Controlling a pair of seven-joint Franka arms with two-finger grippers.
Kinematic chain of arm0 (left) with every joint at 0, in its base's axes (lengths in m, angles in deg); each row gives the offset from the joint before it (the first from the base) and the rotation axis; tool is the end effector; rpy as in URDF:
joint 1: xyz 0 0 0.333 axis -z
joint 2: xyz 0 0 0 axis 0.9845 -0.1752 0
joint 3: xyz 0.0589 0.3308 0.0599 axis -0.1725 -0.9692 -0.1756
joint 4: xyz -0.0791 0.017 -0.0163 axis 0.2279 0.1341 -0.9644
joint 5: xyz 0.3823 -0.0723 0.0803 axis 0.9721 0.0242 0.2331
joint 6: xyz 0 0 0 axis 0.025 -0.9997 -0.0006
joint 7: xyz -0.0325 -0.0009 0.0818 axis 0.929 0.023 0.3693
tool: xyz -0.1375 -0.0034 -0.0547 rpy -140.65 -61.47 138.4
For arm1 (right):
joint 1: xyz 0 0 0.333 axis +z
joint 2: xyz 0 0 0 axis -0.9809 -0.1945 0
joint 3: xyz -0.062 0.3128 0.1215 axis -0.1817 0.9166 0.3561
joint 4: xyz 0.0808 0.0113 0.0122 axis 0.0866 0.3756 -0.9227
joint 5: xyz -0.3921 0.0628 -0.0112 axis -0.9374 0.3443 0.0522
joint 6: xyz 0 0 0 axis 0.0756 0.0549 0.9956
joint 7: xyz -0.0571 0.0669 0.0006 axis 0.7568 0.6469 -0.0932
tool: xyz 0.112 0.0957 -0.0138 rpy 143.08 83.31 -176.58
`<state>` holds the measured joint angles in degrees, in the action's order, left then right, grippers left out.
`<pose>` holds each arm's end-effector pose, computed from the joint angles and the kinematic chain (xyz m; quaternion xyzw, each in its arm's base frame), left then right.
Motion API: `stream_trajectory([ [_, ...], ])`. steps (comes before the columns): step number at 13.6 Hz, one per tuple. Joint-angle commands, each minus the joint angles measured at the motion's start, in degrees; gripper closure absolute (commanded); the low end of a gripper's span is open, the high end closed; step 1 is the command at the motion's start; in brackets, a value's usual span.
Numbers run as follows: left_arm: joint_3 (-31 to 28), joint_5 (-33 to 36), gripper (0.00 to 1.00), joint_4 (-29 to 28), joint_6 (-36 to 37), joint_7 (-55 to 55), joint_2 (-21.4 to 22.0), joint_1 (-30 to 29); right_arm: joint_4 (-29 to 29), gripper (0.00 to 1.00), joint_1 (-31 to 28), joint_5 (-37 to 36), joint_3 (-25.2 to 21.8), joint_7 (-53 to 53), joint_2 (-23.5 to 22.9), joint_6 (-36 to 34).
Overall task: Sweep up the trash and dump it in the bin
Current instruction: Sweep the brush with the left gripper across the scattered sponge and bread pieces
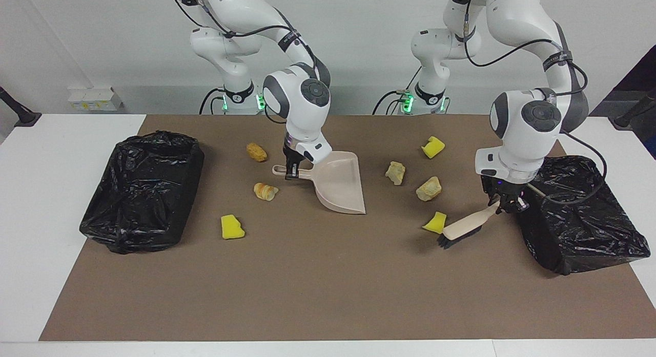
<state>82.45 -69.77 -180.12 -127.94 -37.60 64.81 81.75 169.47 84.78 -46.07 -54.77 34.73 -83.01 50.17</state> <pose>0.6398 -0.0443 0.3830 -0.8224 0.5618 0.0287 0.0849 0.5198 0.2747 0.3492 0.6863 0.7146 -0.1106 0.0785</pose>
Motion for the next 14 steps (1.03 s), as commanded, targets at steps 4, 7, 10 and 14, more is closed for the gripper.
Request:
stream_trajectory([
  [4,0.4,1.4,1.00,-10.5,0.7,-0.6,5.1,1.2,0.6,1.00,-0.5,0.1,0.2,0.7,0.2,0.2],
  [7,2.3,1.3,1.00,-11.8,8.1,8.2,6.8,3.3,0.7,1.00,-0.5,0.1,0.2,0.7,0.3,0.1],
  [10,7.1,0.6,1.00,-12.8,10.7,21.3,7.9,3.9,0.8,1.00,-0.9,0.1,0.2,0.6,0.2,0.2],
  [14,9.7,-2.0,1.00,-12.0,12.7,31.3,13.5,3.8,0.8,1.00,-1.1,0.1,0.2,0.6,0.2,0.1],
])
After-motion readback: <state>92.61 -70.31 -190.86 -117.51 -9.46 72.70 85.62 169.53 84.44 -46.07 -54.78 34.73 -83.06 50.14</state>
